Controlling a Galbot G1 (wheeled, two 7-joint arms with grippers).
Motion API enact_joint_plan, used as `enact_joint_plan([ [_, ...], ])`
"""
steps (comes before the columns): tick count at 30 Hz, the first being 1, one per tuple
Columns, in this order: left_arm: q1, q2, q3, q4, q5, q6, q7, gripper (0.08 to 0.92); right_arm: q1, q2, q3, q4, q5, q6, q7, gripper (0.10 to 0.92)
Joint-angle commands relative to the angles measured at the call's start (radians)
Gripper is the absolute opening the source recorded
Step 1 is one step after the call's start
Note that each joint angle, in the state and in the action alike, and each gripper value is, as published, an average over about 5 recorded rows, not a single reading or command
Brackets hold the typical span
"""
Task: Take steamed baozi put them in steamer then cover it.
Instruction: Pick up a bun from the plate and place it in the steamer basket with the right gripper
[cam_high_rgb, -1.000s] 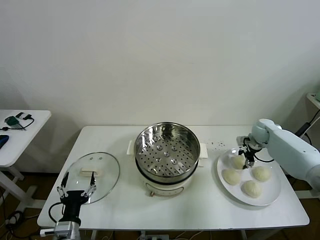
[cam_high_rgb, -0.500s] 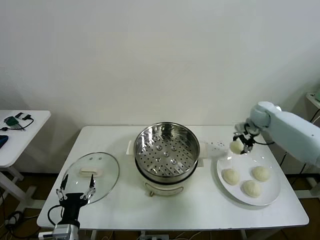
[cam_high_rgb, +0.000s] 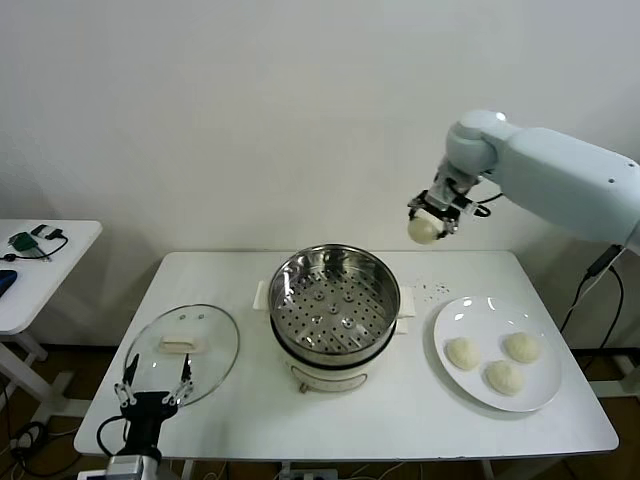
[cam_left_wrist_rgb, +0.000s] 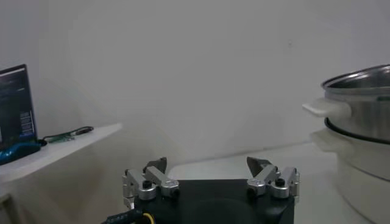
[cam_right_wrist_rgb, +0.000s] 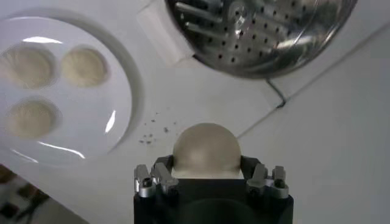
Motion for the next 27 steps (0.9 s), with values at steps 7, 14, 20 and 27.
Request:
enact_joint_plan([
  [7,0.020,0.009,0.012,-0.009,0.002,0.002,0.003,0.823,-0.125,0.178,0.032,0.057,-0.208,0.117,0.021,0.720],
  [14,0.013,0.008,0.011,-0.015,0.002,0.007,0.009,0.823,-0.240,0.191,0.050,0.031,-0.319,0.120,0.029,0.721],
  [20,0.009,0.011,0.009,-0.011,-0.002,0.010,0.008,0.823,-0.309,0.224,0.094,-0.019,-0.410,0.127,0.043,0.722],
  [27,0.013,0.012,0.008,-0.010,-0.005,0.007,0.007,0.823,-0.344,0.255,0.115,-0.074,-0.464,0.138,0.056,0.730],
])
